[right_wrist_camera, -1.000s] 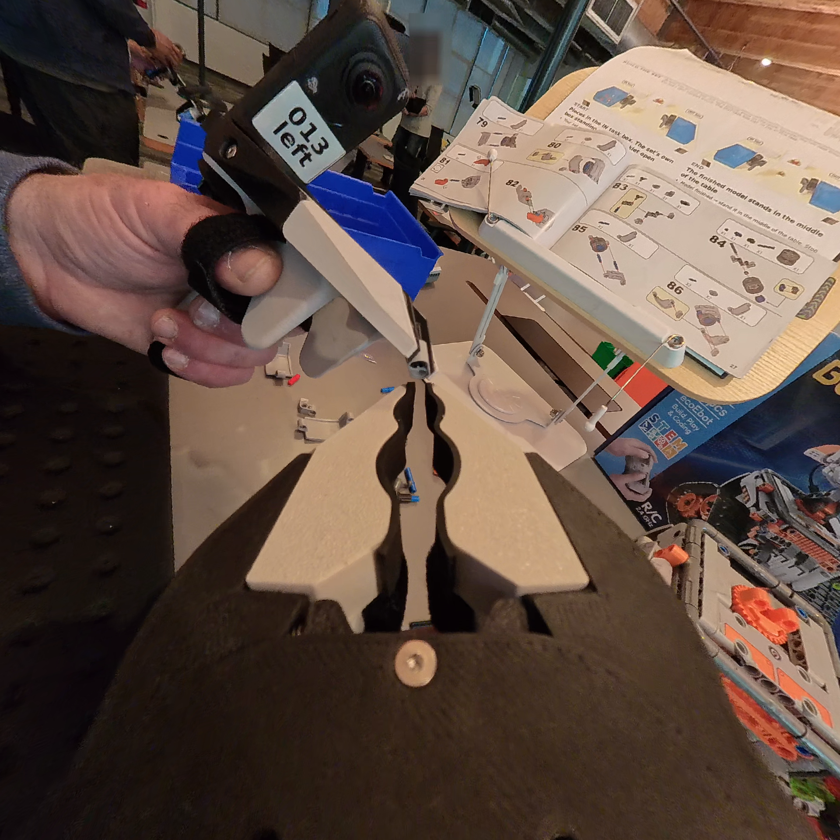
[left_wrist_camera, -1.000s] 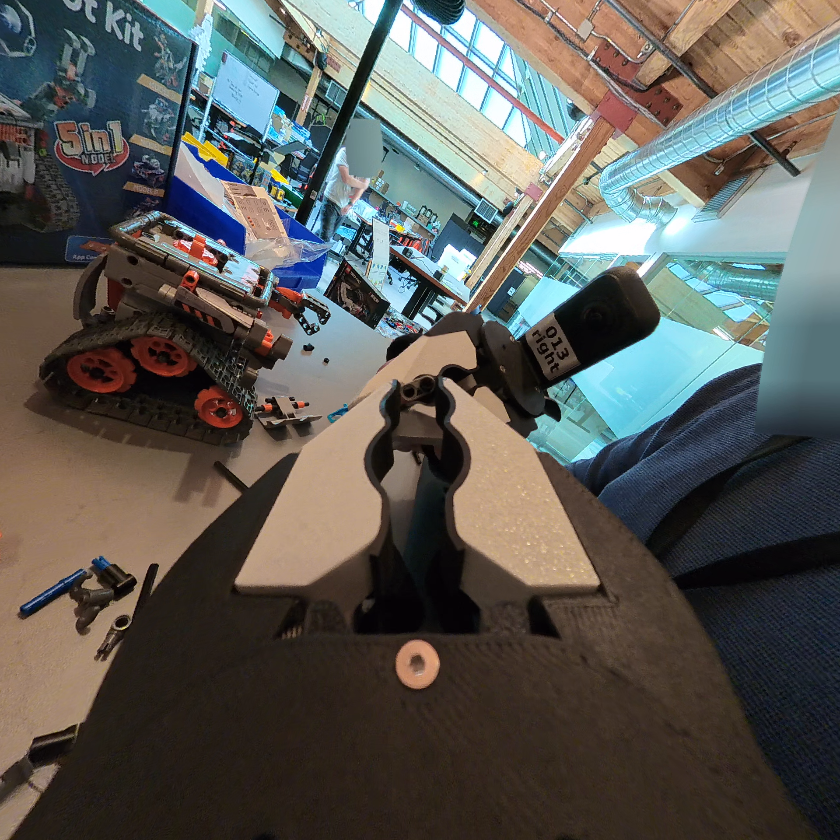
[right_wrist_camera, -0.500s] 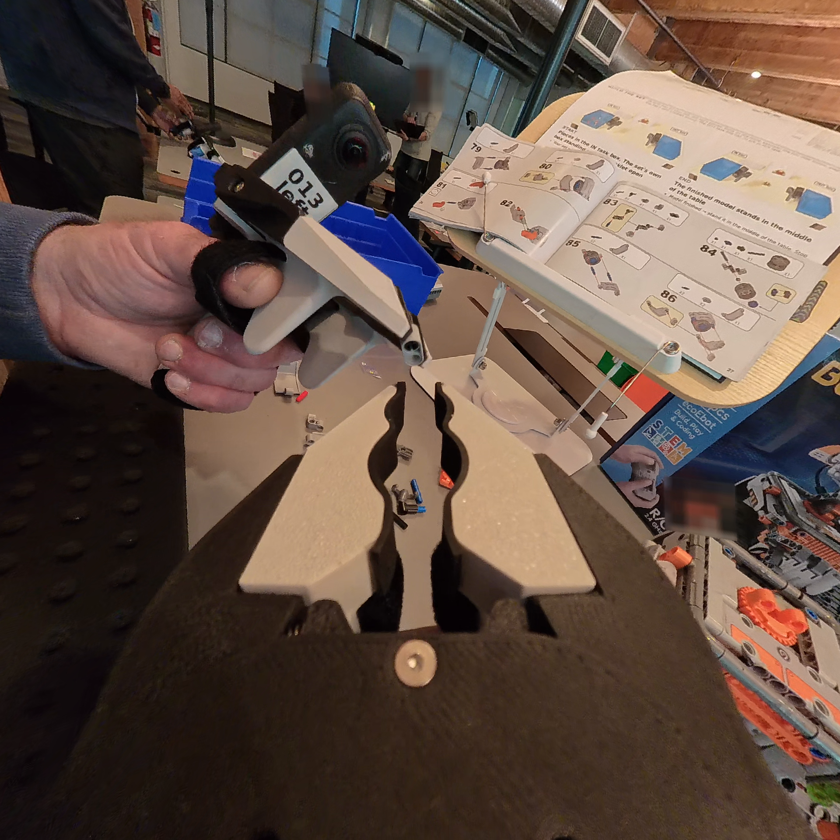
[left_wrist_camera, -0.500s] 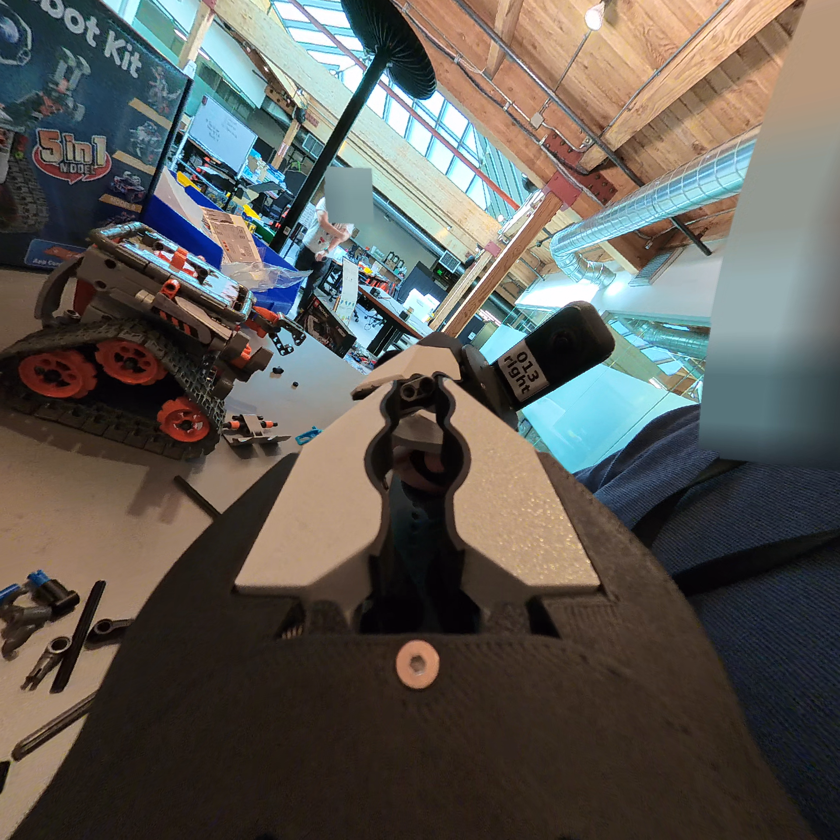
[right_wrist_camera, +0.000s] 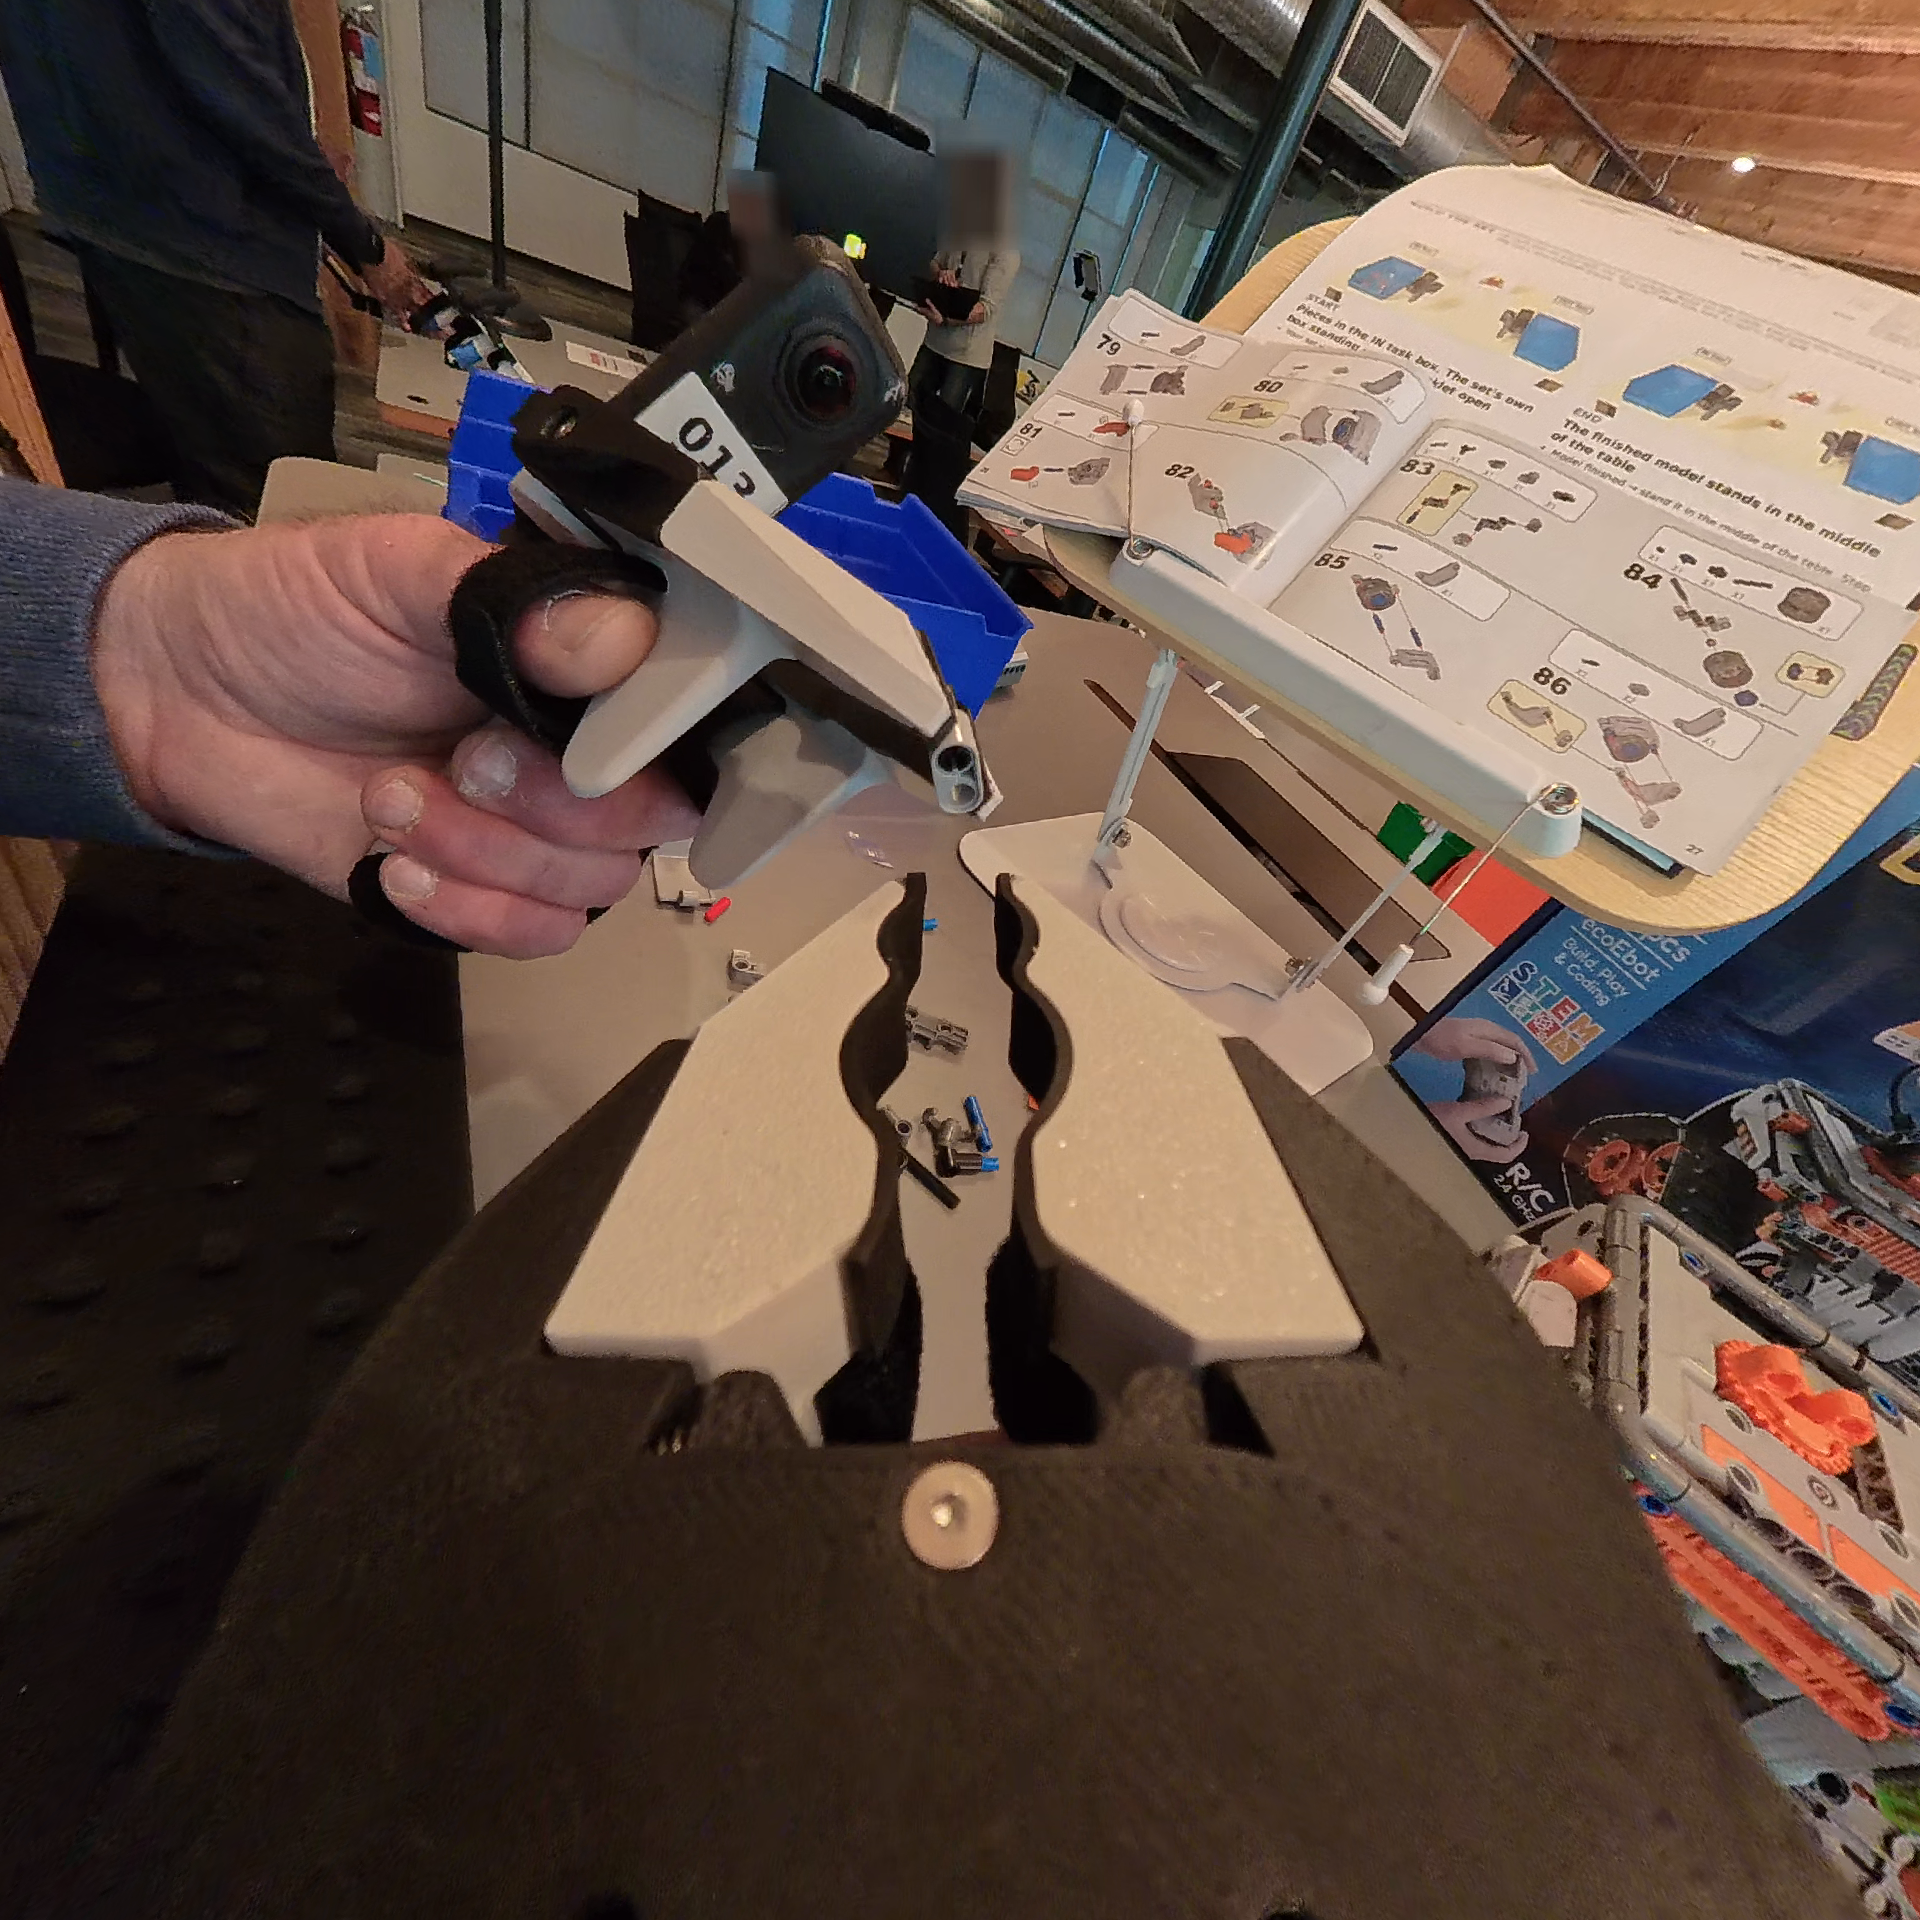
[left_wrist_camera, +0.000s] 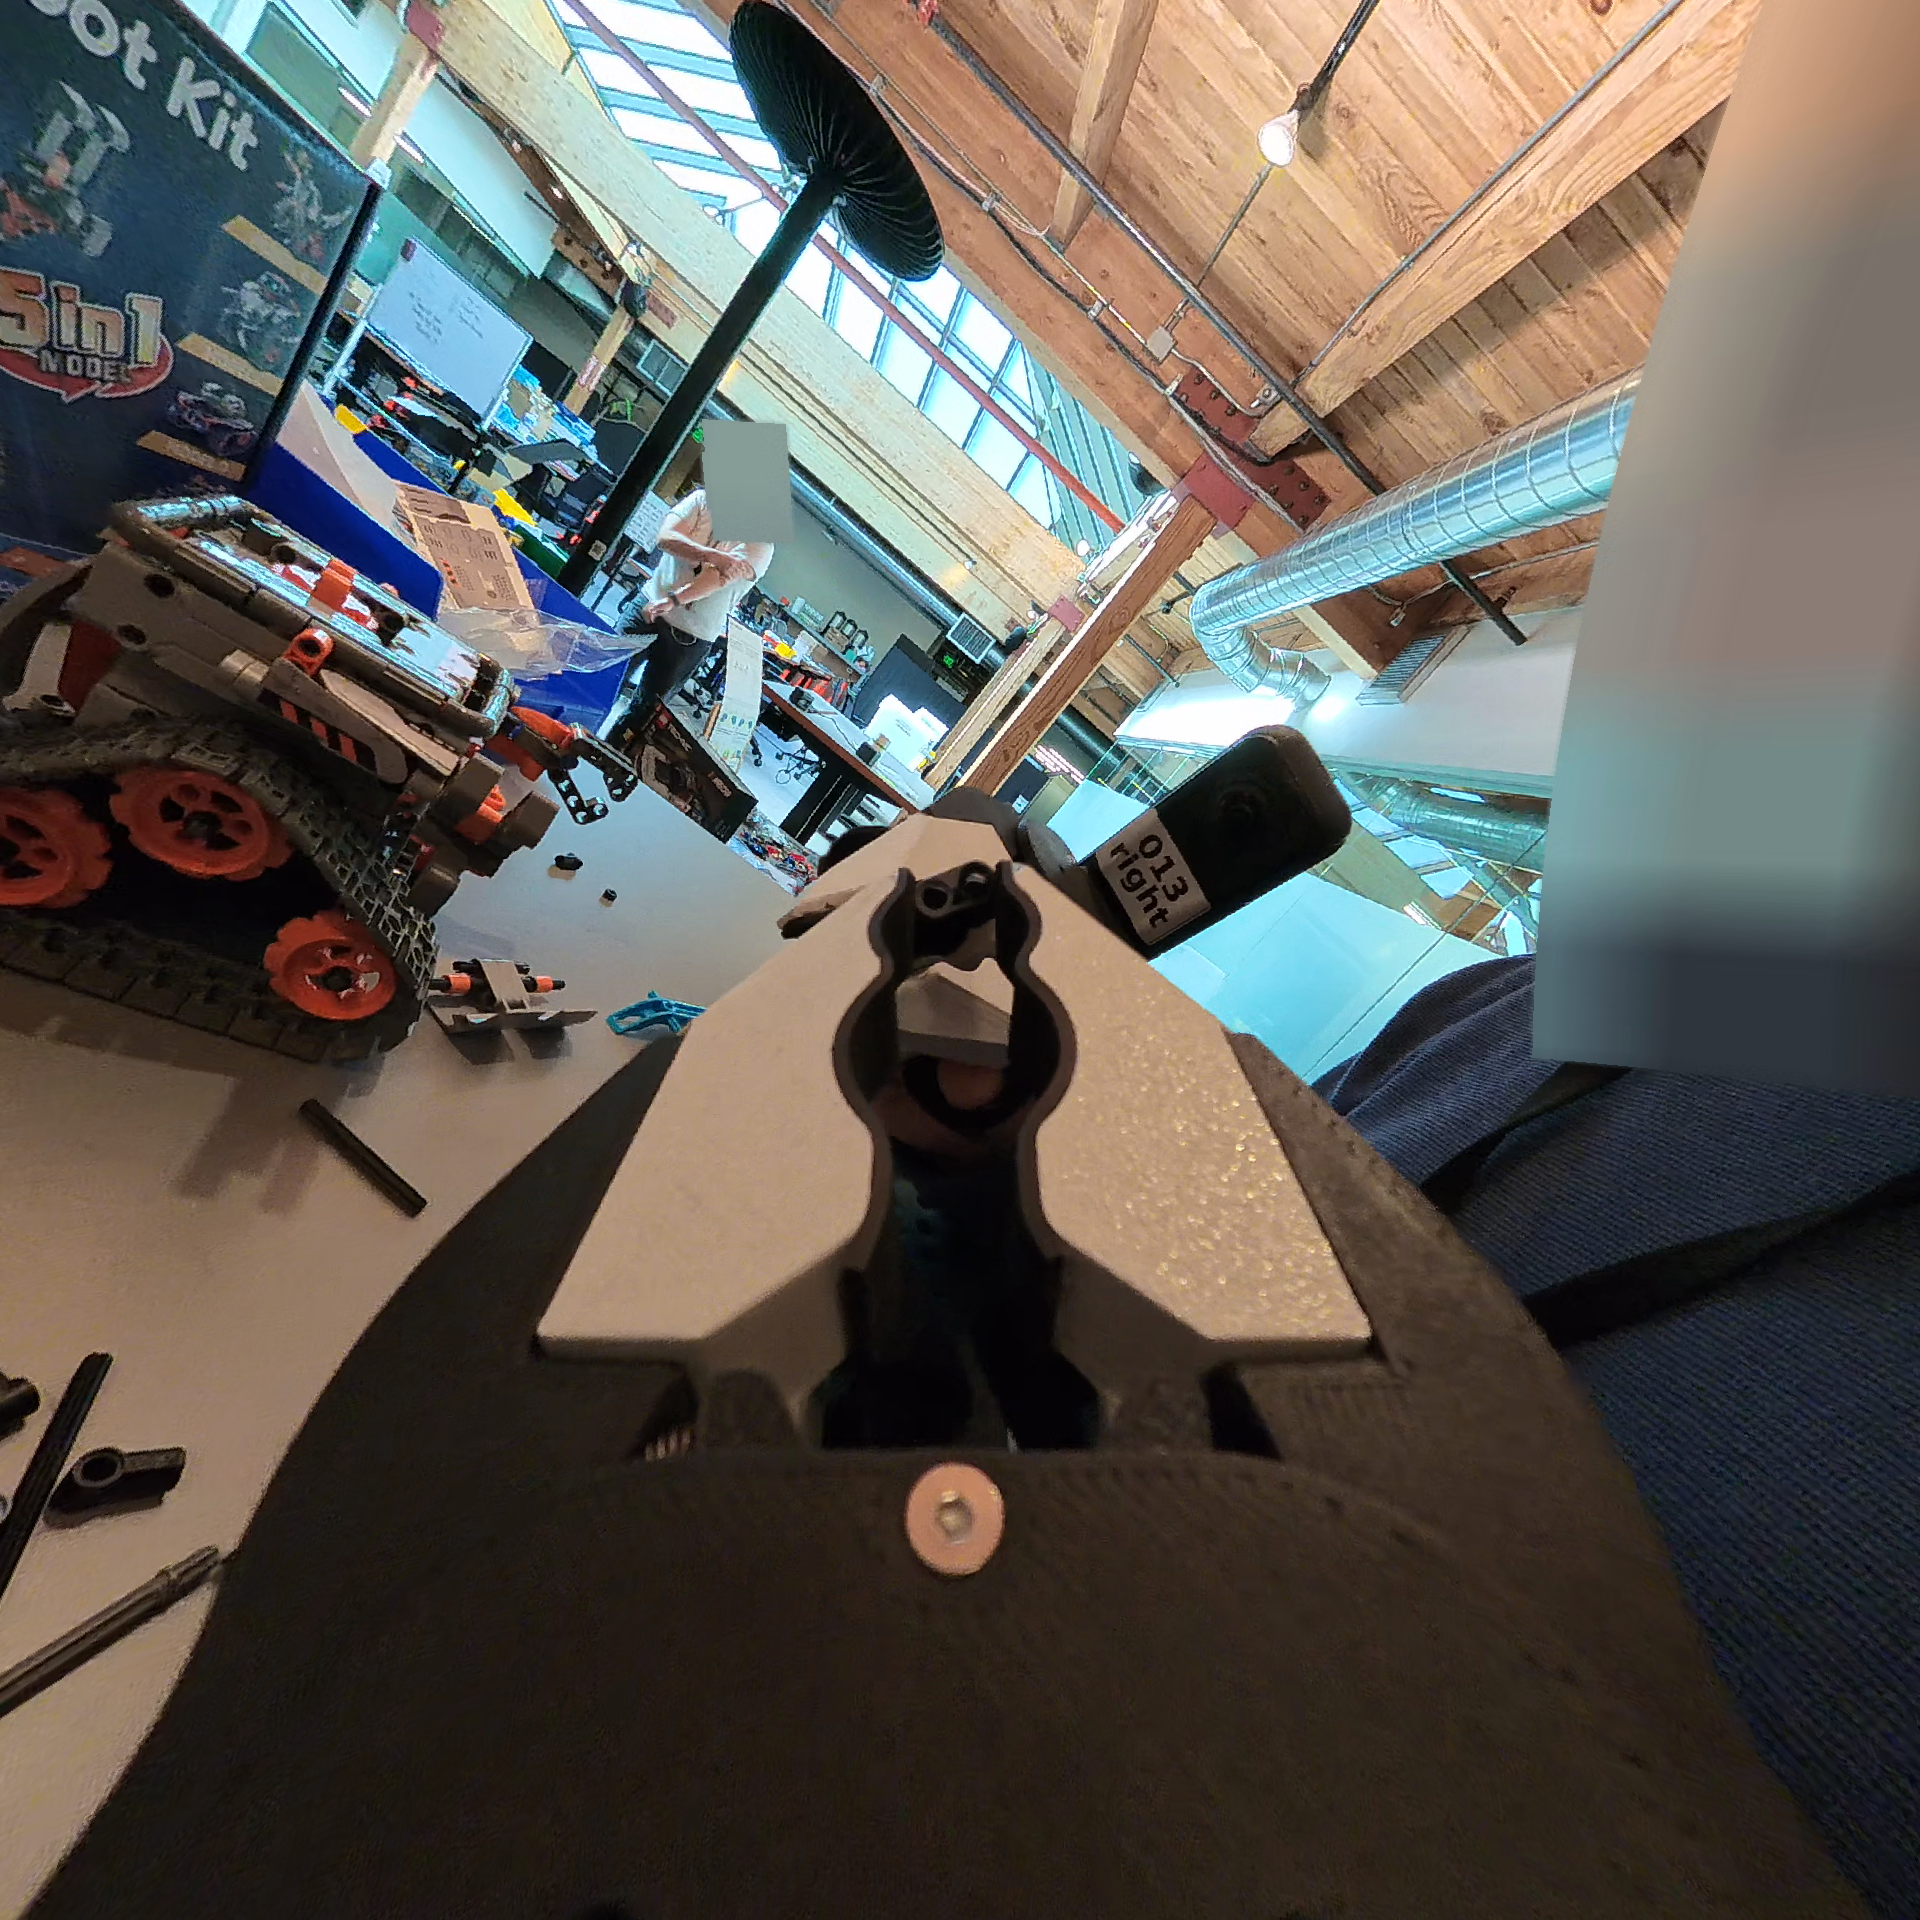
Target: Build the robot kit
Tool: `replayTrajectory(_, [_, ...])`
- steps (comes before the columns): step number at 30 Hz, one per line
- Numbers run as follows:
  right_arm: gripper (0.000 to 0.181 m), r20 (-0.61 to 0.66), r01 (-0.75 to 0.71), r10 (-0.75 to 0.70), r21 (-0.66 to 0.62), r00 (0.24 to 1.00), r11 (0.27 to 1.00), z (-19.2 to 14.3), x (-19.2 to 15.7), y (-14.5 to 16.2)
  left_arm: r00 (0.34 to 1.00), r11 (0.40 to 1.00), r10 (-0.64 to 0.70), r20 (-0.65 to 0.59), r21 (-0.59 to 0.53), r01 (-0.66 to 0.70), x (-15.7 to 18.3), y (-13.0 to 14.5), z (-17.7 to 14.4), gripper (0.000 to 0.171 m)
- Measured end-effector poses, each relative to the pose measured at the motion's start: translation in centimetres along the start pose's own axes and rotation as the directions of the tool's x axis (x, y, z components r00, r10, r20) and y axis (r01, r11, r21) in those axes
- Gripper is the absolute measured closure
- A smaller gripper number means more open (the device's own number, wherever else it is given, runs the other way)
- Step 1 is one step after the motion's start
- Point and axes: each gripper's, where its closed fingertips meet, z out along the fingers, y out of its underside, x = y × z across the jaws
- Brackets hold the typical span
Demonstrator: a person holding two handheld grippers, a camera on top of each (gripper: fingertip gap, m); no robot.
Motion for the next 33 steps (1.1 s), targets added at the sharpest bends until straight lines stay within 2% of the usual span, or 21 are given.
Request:
replayTrajectory(12, [0.169,-0.019,-0.009,0.009,-0.005,1.000,1.000,-1.2,-0.4,-0.2,0.995,0.996,-0.073,-0.073,0.045,0.077,0.9,0.1,0.3,0.159])
replayTrajectory(19, [0.167,-0.063,0.006,-0.005,0.025,0.998,1.000,-2.6,-0.2,-0.9,0.995,0.998,-0.068,-0.067,0.013,0.069,0.9,1.2,1.4,0.160])
replayTrajectory(21, [0.166,-0.072,0.049,-0.046,0.034,0.996,0.998,-3.2,-0.4,-1.2,0.995,0.997,-0.071,-0.075,-0.017,0.070,1.0,1.7,1.8,0.160])
replayTrajectory(25, [0.173,-0.135,0.221,-0.217,0.012,0.967,0.975,-4.5,-0.7,-1.5,0.993,0.992,-0.088,-0.084,-0.102,0.079,1.2,2.9,2.6,0.160])
replayTrajectory(28, [0.173,-0.118,0.274,-0.277,-0.044,0.954,0.961,-5.2,-0.7,-0.7,0.995,0.982,-0.085,-0.053,-0.176,0.075,0.8,4.0,3.5,0.159])
replayTrajectory(30, [0.169,-0.073,0.259,-0.262,-0.057,0.962,0.964,-6.3,-0.3,-0.2,0.998,0.969,-0.055,-0.024,-0.242,0.048,0.1,4.6,4.0,0.160])
replayTrajectory(33, [0.168,0.011,0.118,-0.117,-0.087,0.993,0.989,-7.8,0.6,1.1,0.997,0.926,0.067,0.030,-0.374,-0.051,-1.3,5.7,4.0,0.159])
